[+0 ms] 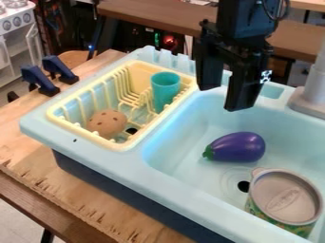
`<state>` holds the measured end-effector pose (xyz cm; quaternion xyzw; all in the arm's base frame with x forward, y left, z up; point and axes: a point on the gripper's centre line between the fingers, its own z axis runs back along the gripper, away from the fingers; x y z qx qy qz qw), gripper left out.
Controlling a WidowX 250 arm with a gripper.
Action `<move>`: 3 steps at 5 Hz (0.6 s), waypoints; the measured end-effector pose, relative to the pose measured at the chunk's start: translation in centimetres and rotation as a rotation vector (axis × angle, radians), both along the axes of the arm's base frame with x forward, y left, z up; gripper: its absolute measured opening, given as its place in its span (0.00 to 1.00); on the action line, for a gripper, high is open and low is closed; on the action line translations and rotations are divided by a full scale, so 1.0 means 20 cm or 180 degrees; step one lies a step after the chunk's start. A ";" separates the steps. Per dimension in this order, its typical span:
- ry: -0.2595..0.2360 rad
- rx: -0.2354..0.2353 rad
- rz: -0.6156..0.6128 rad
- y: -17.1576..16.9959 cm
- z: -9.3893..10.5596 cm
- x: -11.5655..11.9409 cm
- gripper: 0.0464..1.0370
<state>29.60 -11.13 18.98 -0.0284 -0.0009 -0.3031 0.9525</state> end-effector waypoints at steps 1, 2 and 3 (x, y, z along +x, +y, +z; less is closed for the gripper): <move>0.0105 0.0047 0.0015 -0.01 -0.05 -0.01 0.97; -0.0070 0.0245 0.0047 -0.18 -0.13 -0.08 0.97; -0.0303 0.0252 0.0201 -0.31 -0.11 -0.14 0.97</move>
